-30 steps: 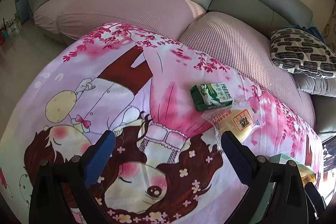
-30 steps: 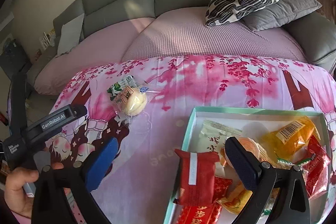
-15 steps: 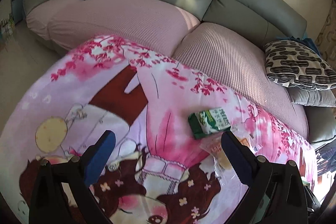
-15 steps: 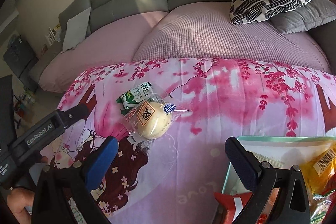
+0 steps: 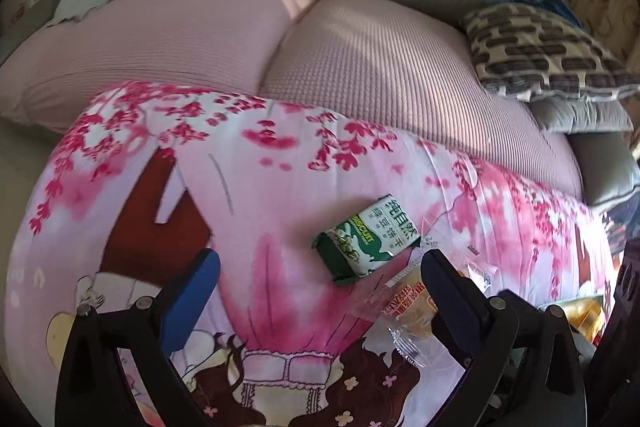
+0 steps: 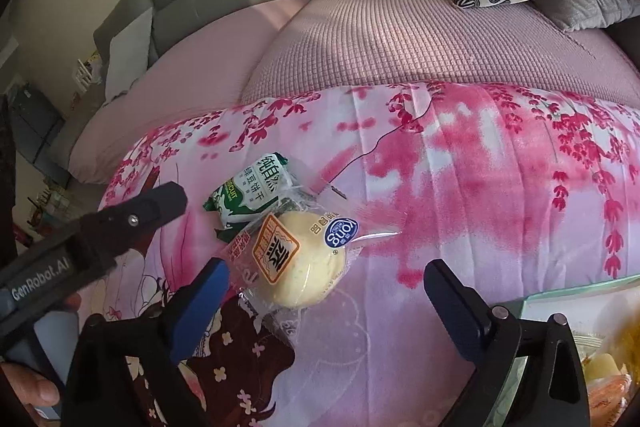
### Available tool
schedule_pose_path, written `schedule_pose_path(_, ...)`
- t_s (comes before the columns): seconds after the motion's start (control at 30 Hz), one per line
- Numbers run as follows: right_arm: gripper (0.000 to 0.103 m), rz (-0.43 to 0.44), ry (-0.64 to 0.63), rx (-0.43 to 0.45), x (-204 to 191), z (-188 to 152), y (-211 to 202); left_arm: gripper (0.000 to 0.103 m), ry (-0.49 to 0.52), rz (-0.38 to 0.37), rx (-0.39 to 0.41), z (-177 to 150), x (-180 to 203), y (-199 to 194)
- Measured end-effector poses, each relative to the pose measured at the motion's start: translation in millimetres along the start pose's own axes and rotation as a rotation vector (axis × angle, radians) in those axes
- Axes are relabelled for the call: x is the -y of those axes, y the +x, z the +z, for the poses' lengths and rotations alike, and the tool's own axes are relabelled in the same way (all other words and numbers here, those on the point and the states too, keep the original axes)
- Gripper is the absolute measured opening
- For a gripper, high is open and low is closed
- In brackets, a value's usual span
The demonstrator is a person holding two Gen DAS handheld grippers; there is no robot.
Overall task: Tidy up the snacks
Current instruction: 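Grasp the green biscuit pack with the left tool while the right tool grasps the wrapped bun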
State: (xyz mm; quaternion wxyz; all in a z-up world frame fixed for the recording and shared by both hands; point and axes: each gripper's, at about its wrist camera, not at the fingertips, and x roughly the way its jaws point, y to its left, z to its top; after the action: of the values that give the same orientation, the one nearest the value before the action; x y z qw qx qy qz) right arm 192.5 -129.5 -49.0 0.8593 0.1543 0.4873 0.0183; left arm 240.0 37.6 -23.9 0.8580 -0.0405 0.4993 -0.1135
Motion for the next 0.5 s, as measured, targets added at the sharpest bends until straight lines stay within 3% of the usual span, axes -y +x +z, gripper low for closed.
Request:
schedule_pose_path(0.17,0.082,0.023,0.029,-0.014,5,2,11,0.100,0.084,-0.012,-0.046,7,16,18)
schedule_pose_path(0.3,0.065,0.059,0.036,-0.010,7,3,13,0.100,0.134,0.004,-0.080,10,27,33)
schedule_pose_path(0.4,0.060,0.069,0.039,-0.015,8,4,13,0.099,0.155,0.005,-0.102,12,33,44)
schedule_pose_path(0.5,0.055,0.076,0.036,-0.013,10,3,12,0.085,0.161,0.009,-0.112,15,35,50)
